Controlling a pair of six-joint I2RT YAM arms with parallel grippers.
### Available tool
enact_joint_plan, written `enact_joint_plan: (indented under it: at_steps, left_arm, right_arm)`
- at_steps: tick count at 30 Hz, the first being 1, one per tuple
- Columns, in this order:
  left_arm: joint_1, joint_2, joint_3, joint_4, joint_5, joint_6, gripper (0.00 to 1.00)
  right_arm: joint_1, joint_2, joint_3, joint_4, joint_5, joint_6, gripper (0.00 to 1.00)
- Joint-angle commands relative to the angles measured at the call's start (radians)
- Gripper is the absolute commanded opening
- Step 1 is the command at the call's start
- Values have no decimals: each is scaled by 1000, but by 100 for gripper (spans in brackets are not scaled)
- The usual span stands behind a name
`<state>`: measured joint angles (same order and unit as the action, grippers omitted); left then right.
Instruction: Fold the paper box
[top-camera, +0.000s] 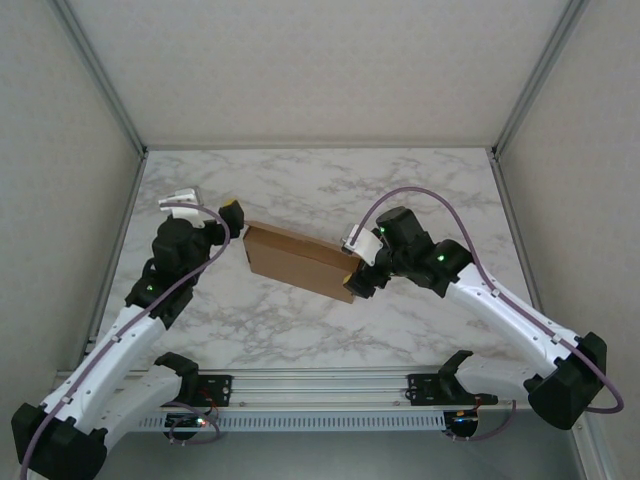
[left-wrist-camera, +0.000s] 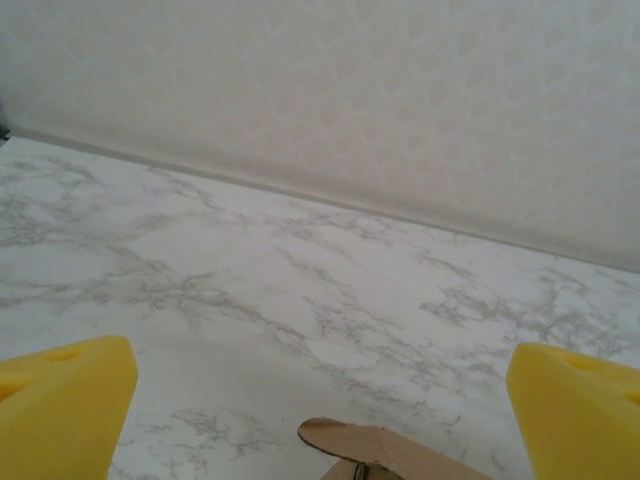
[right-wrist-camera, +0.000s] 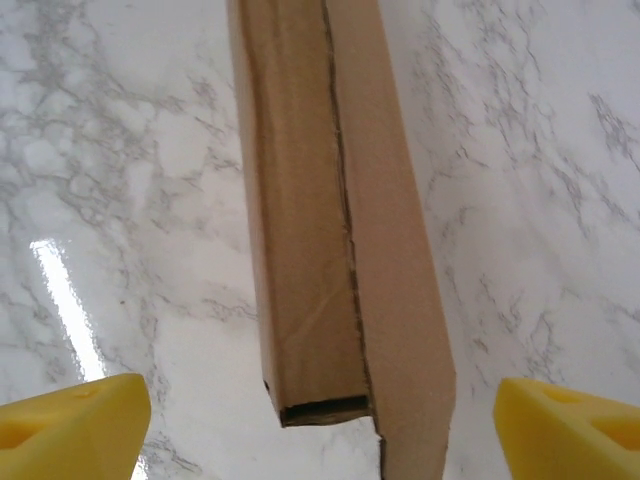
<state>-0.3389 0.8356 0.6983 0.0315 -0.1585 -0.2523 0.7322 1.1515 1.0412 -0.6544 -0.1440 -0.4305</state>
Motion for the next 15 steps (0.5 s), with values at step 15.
enact_joint_plan:
  at_steps: [15]
  left_arm:
    - [-5,-79,-104,132,-7,-41,95]
  right_arm:
    - [9,107,-109,167,233,-84,99]
